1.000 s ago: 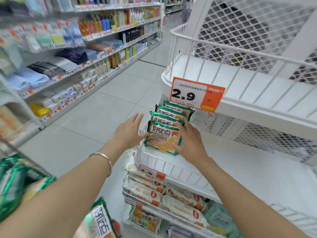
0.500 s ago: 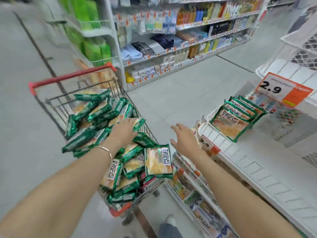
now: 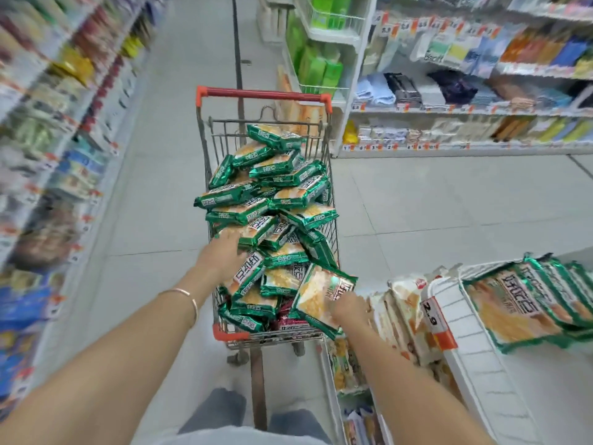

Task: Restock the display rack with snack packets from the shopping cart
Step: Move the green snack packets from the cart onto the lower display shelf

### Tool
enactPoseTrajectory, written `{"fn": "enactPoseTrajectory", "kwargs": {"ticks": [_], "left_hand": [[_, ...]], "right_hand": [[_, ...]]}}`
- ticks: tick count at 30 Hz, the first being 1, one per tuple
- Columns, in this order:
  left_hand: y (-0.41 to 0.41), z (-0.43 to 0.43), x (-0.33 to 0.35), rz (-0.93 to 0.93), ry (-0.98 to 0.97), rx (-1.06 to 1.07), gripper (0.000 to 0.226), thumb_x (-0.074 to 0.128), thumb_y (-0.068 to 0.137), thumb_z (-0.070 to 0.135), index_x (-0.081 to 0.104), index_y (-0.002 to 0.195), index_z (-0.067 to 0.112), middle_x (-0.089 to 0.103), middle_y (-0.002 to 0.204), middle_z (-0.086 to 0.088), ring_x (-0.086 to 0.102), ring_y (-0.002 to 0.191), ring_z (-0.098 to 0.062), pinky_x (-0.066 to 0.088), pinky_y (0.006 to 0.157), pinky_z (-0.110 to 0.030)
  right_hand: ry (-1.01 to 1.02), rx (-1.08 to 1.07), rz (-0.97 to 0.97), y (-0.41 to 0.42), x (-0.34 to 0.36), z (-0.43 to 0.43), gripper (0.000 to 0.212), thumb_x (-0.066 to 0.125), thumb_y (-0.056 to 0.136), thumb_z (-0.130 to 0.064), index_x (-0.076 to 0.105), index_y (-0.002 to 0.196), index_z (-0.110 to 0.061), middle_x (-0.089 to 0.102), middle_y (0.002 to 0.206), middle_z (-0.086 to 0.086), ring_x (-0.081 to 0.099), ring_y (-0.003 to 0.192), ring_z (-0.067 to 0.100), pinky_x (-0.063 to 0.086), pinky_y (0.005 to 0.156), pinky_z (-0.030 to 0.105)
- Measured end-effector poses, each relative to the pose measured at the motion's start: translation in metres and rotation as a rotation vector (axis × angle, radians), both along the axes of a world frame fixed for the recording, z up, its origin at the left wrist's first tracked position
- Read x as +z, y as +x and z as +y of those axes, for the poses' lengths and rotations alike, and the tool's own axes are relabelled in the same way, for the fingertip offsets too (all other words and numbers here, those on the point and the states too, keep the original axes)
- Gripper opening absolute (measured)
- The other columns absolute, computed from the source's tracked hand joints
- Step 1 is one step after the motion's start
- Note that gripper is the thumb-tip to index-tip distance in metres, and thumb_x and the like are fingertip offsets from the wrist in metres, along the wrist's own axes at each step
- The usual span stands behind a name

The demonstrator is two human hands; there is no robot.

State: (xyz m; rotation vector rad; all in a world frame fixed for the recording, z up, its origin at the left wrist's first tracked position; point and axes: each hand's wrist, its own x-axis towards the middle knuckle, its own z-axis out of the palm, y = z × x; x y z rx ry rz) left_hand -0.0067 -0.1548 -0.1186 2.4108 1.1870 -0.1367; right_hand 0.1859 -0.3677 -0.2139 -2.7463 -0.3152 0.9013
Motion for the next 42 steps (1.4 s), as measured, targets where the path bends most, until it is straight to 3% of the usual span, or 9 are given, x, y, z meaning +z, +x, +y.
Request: {"fn": "enactPoseTrajectory", "kwargs": {"ticks": [5, 10, 13, 16, 19, 23, 28, 34, 42], "left_hand": [[-0.002, -0.016, -0.011, -0.02, -0.079, 0.084, 0.049, 0.051, 0.1, 0.032, 0.043, 0.144, 0.012, 0.046, 0.145, -0.01, 0.053, 0.123, -0.025, 0.048, 0.101, -0.044], [0.021, -0.015, -0.003, -0.184, -0.262, 0.186, 0.061, 0.063, 0.094, 0.029, 0.04, 0.148, 0.013, 0.04, 0.154, -0.007, 0.043, 0.137, -0.026, 0.037, 0.114, -0.042], [0.036, -0.009, 0.013, -0.254, -0.523, 0.211, 0.085, 0.072, 0.085, 0.047, 0.03, 0.153, 0.018, 0.03, 0.16, -0.004, 0.035, 0.143, -0.026, 0.033, 0.115, -0.044], [0.042, -0.001, 0.027, -0.208, -0.741, 0.167, 0.117, 0.079, 0.063, 0.068, 0.022, 0.156, 0.023, 0.027, 0.161, -0.004, 0.034, 0.144, -0.027, 0.031, 0.117, -0.046], [0.038, 0.013, 0.029, -0.279, -0.945, 0.264, 0.114, 0.084, 0.069, 0.056, 0.022, 0.154, 0.013, 0.043, 0.15, -0.016, 0.056, 0.123, -0.025, 0.051, 0.099, -0.04], [0.012, 0.034, 0.03, -0.459, -1.016, 0.476, 0.052, 0.074, 0.086, 0.032, 0.054, 0.12, -0.002, 0.073, 0.101, -0.011, 0.072, 0.079, -0.018, 0.059, 0.064, -0.025], [-0.028, 0.054, 0.027, -0.451, -1.041, 0.625, 0.027, 0.066, 0.093, 0.03, 0.062, 0.106, 0.007, 0.075, 0.079, -0.003, 0.07, 0.069, -0.016, 0.058, 0.061, -0.029], [-0.036, 0.059, 0.022, -0.44, -1.084, 0.645, 0.02, 0.059, 0.097, 0.033, 0.059, 0.095, 0.013, 0.073, 0.078, -0.002, 0.067, 0.071, -0.016, 0.054, 0.073, -0.031], [-0.02, 0.058, 0.018, -0.468, -1.124, 0.662, 0.02, 0.059, 0.097, 0.03, 0.061, 0.095, 0.01, 0.074, 0.079, -0.004, 0.069, 0.069, -0.018, 0.055, 0.07, -0.031]], "right_hand": [[0.396, -0.193, 0.102, -0.02, 0.016, 0.002, 0.049, 0.071, 0.09, -0.015, 0.033, 0.121, -0.016, 0.055, 0.08, 0.002, 0.06, 0.068, 0.017, 0.054, 0.059, 0.032], [0.64, 0.022, -0.013, -0.016, 0.04, 0.008, 0.04, 0.075, 0.084, -0.015, 0.044, 0.11, -0.021, 0.056, 0.105, -0.002, 0.058, 0.1, 0.017, 0.052, 0.091, 0.032], [0.703, 0.263, 0.107, 0.002, 0.067, 0.023, 0.029, 0.075, 0.084, -0.015, 0.054, 0.103, -0.023, 0.061, 0.106, -0.009, 0.058, 0.098, 0.006, 0.048, 0.087, 0.021], [0.783, 0.289, 0.414, 0.019, 0.11, 0.05, 0.023, 0.073, 0.086, -0.012, 0.058, 0.104, -0.016, 0.07, 0.11, -0.002, 0.071, 0.09, 0.015, 0.06, 0.079, 0.033], [0.821, 0.249, 0.567, 0.037, 0.13, 0.076, 0.029, 0.072, 0.088, -0.018, 0.062, 0.116, -0.016, 0.072, 0.098, -0.002, 0.07, 0.086, 0.017, 0.057, 0.081, 0.033], [0.723, 0.071, 0.254, 0.065, 0.101, 0.085, 0.048, 0.071, 0.089, -0.013, 0.053, 0.133, -0.008, 0.063, 0.123, 0.006, 0.061, 0.114, 0.035, 0.054, 0.085, 0.03], [0.27, 0.324, 0.189, 0.051, 0.036, 0.082, 0.098, 0.083, 0.076, -0.038, 0.029, 0.153, -0.011, 0.043, 0.152, 0.01, 0.045, 0.135, 0.031, 0.038, 0.112, 0.047], [0.11, 0.537, -0.397, 0.036, 0.022, 0.085, 0.033, 0.067, 0.091, -0.041, 0.069, 0.108, -0.013, 0.07, 0.087, 0.003, 0.064, 0.08, 0.019, 0.056, 0.078, 0.036], [0.731, 0.795, -0.768, 0.016, 0.038, 0.042, 0.022, 0.087, 0.073, -0.018, 0.077, 0.089, -0.007, 0.068, 0.076, 0.001, 0.06, 0.068, 0.018, 0.054, 0.062, 0.032]]}}
